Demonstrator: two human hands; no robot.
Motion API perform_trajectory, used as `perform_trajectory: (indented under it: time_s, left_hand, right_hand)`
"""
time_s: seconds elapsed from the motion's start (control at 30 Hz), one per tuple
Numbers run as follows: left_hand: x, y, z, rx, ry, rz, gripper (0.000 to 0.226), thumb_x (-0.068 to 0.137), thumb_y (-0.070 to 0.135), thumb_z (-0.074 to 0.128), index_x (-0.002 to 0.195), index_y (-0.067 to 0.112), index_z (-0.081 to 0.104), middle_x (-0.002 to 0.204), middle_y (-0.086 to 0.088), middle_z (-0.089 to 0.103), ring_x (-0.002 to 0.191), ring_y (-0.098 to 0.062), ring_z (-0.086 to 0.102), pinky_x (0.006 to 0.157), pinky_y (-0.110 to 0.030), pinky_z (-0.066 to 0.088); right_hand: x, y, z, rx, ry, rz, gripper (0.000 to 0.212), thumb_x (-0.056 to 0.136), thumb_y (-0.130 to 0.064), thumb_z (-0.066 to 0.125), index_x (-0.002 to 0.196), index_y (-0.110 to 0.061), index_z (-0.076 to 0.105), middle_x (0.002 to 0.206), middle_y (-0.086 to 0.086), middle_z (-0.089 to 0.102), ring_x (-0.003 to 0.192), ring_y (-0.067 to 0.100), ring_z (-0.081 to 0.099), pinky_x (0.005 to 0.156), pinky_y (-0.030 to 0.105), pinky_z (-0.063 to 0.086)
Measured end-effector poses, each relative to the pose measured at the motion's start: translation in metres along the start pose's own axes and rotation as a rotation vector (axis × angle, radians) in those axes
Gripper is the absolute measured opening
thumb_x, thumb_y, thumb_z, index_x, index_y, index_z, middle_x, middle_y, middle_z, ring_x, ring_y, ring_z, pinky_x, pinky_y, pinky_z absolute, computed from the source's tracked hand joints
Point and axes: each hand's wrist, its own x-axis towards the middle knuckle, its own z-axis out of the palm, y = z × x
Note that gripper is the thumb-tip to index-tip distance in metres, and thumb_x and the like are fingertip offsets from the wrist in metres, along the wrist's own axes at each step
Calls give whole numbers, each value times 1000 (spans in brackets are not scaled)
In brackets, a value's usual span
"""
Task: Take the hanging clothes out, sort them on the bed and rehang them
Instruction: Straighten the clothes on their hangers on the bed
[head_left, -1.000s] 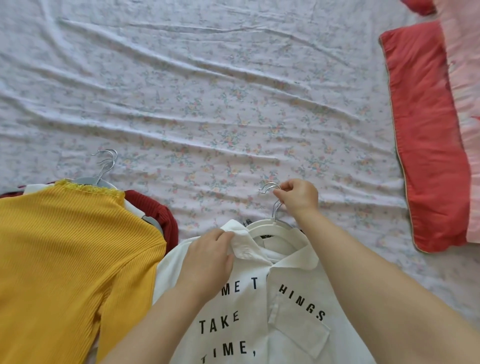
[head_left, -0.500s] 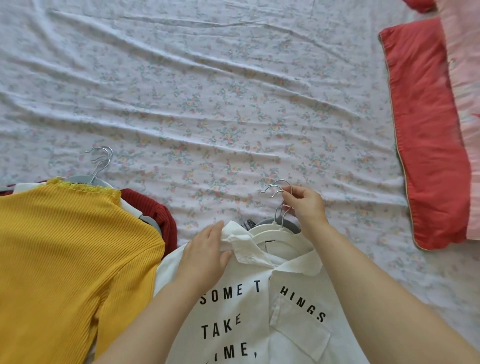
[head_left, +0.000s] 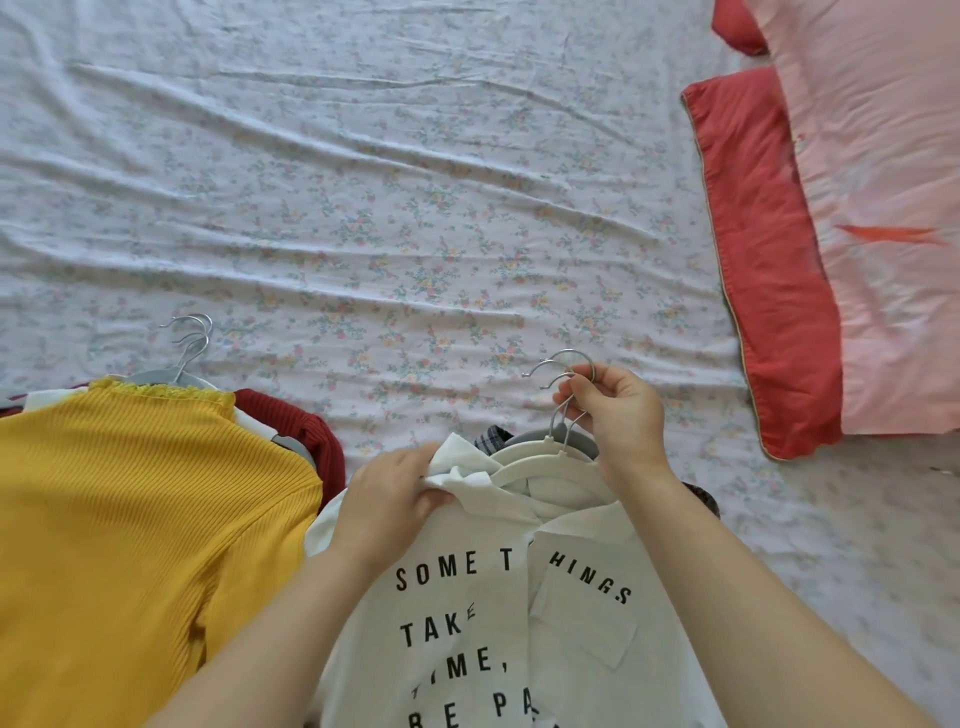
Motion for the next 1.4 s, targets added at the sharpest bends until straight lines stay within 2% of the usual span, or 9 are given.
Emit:
perform_trajectory:
  time_s: [0.17, 0.33, 0.53, 0.67, 0.9, 1.0, 1.13, 1.27, 1.4]
  left_hand:
    - [-25, 34, -35, -75, 118, 69, 32, 86, 31, 60, 118, 23, 59, 98, 4, 65, 93, -21, 55, 70, -25, 29]
    - [-53, 72, -82, -132, 136, 114, 33, 88, 31, 58, 120, 24, 58, 106, 6, 65, 98, -16, 55, 79, -25, 37]
    - [-74, 115, -147, -157, 245, 203, 31, 89, 32, 55, 120, 27, 58, 106, 9, 64, 100, -13, 55, 84, -25, 39]
    - [-84, 148, -199, -216, 373, 262, 31, 86, 27, 62, 116, 26, 61, 101, 7, 65, 95, -15, 57, 83, -30, 43]
    - [-106, 200, -289, -193, 738, 306, 36, 77, 22, 74, 111, 15, 65, 101, -3, 68, 96, -25, 61, 85, -38, 45]
    - [-121, 213, -329, -160, 879, 307, 38, 73, 30, 68, 107, 14, 67, 97, -3, 70, 90, -27, 65, 80, -37, 46]
    - [-145, 217, -377, -125, 1018, 277, 39, 75, 35, 64, 109, 16, 66, 101, 0, 69, 95, -25, 64, 85, -34, 44]
    - [-180, 207, -411, -66, 1116, 255, 44, 80, 44, 50, 108, 13, 66, 102, 0, 69, 94, -22, 64, 86, -30, 41]
    - [-216, 183, -431, -65, 1172, 195, 43, 81, 41, 56, 110, 11, 65, 106, -2, 68, 98, -23, 63, 86, -34, 45]
  right_hand:
    - [-41, -51, -13, -2, 27, -89, 28, 86, 5, 56, 70, -17, 64, 55, -3, 65, 62, 20, 59, 72, 39, 54]
    - [-89, -109, -28, 8, 70, -145, 25, 84, 7, 57, 70, -13, 63, 53, -1, 64, 61, 22, 60, 72, 40, 54]
    - [-139, -189, -37, 50, 89, -263, 24, 84, 8, 57, 71, -10, 63, 54, 0, 63, 53, 13, 61, 61, 27, 53]
    - [-169, -251, -40, 69, 69, -377, 23, 84, 6, 58, 71, -12, 64, 54, -1, 65, 55, 14, 61, 67, 34, 54]
    - [-221, -374, -33, 139, -39, -562, 21, 84, 4, 60, 72, -12, 66, 56, -1, 66, 54, 13, 64, 53, 22, 53]
    - [-248, -423, -21, 129, -114, -646, 15, 84, 4, 60, 78, -7, 66, 55, -1, 66, 52, 12, 64, 53, 21, 54]
    - [-284, -475, 4, 126, -212, -760, 16, 85, 2, 61, 75, -10, 67, 56, 0, 66, 52, 13, 63, 58, 25, 57]
    - [-317, -504, 37, 113, -353, -815, 20, 86, 0, 60, 72, -13, 66, 55, -2, 67, 53, 12, 63, 59, 27, 56]
    - [-344, -512, 78, 135, -476, -795, 19, 86, 1, 60, 73, -10, 66, 56, 0, 65, 55, 16, 61, 61, 29, 56]
